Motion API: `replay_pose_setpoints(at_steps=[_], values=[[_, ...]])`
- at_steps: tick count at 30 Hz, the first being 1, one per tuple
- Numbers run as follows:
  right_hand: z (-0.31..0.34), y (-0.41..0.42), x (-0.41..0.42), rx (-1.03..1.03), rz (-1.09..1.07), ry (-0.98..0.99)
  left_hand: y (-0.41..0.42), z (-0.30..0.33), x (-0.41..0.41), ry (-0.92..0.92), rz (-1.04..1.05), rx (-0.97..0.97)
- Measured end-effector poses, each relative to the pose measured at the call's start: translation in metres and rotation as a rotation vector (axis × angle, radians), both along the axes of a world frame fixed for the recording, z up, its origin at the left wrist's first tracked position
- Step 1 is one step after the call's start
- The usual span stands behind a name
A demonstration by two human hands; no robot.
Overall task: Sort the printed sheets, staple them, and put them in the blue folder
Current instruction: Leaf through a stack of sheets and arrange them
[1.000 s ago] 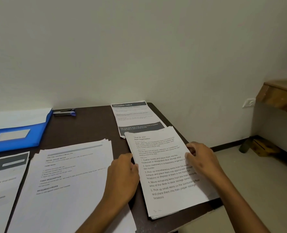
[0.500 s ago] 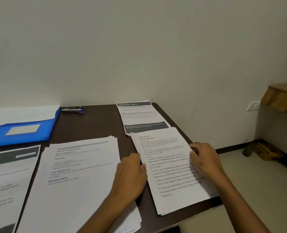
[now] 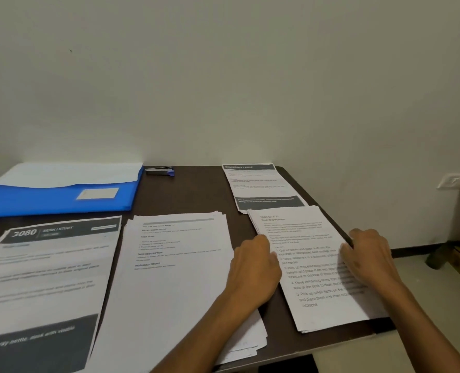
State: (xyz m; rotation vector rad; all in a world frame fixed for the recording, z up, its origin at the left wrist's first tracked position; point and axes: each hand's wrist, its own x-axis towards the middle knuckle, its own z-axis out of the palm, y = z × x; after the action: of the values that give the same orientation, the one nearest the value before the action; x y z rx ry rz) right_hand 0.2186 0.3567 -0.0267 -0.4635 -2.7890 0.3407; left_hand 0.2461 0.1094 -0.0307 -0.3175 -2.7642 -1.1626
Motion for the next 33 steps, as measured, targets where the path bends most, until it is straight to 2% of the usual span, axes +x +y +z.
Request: replay_pose_setpoints(at_steps=[2, 7, 11, 14, 18, 22, 27, 33], values=[[0.009, -0.018, 0.008, 0.021, 0.02, 0.025, -0.016, 0.012, 0.006, 0.038, 0.065, 0.059], [0.017, -0.092, 0.043, -0.187, 0.241, 0.127, -0.093, 0.041, 0.025, 0.085, 0.346, 0.166], [0.019, -0.153, 0.061, -0.295, 0.389, 0.021, -0.156, 0.042, 0.054, 0.039, 0.55, -0.016], [0.013, -0.177, 0.061, -0.248, 0.395, -0.046, -0.179, 0.034, 0.072, -0.057, 0.668, -0.085], [0.008, -0.188, 0.056, -0.2, 0.345, -0.046, -0.184, 0.018, 0.083, -0.09, 0.716, -0.008], [0.003, -0.194, 0.059, -0.214, 0.338, -0.057, -0.181, 0.002, 0.09, -0.113, 0.739, -0.045], [0.003, -0.203, 0.061, -0.246, 0.343, -0.082, -0.182, -0.017, 0.089, -0.05, 0.704, -0.04], [0.004, -0.211, 0.057, -0.283, 0.335, -0.112, -0.179, -0.036, 0.085, 0.073, 0.682, -0.213]])
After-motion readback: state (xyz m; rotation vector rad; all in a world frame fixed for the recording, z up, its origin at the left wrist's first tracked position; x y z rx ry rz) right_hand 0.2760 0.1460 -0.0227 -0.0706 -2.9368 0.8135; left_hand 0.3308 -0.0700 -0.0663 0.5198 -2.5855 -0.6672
